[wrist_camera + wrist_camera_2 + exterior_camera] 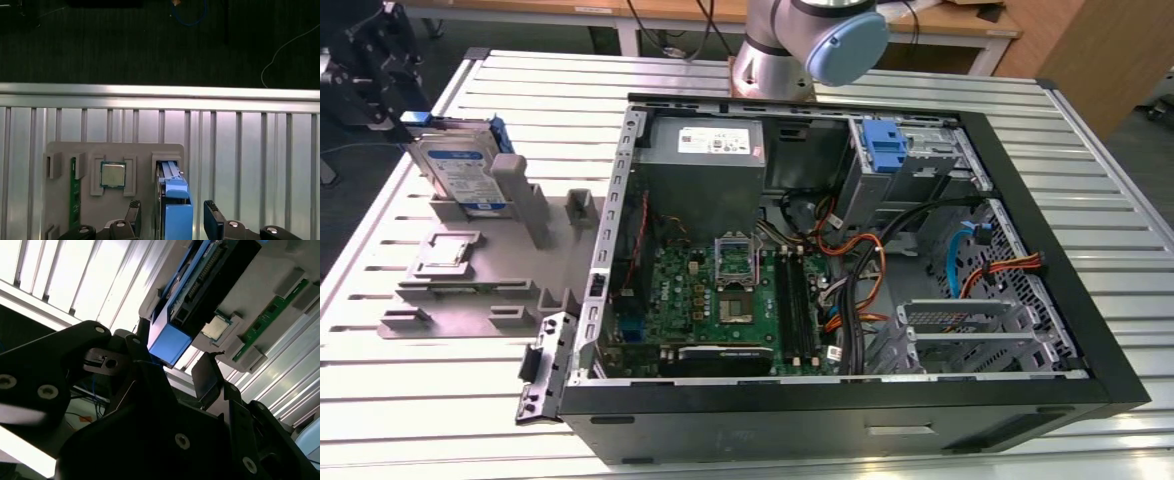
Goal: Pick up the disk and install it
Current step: 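Pick up the disk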
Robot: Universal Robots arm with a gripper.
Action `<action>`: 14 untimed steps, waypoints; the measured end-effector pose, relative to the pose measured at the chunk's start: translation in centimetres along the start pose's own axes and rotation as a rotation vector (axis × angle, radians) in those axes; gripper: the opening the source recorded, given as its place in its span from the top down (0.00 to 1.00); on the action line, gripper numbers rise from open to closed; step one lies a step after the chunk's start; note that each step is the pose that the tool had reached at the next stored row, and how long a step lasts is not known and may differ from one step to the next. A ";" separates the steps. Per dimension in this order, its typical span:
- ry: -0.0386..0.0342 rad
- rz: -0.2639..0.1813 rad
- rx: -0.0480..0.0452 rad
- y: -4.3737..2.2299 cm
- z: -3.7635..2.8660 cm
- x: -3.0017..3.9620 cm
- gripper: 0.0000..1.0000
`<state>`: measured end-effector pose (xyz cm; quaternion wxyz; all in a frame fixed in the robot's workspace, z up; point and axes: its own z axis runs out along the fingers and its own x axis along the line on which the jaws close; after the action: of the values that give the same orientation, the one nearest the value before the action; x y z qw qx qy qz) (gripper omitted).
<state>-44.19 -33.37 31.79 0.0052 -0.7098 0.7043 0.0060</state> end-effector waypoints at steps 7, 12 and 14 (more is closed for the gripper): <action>0.0000 -0.007 0.0004 0.00 0.84 0.01 0.39; 0.0000 -0.007 0.0011 0.00 1.34 -0.02 0.39; -0.0002 -0.007 0.0010 0.00 1.44 -0.06 0.39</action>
<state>-44.19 -33.28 30.35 0.0056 -0.7123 0.7018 0.0057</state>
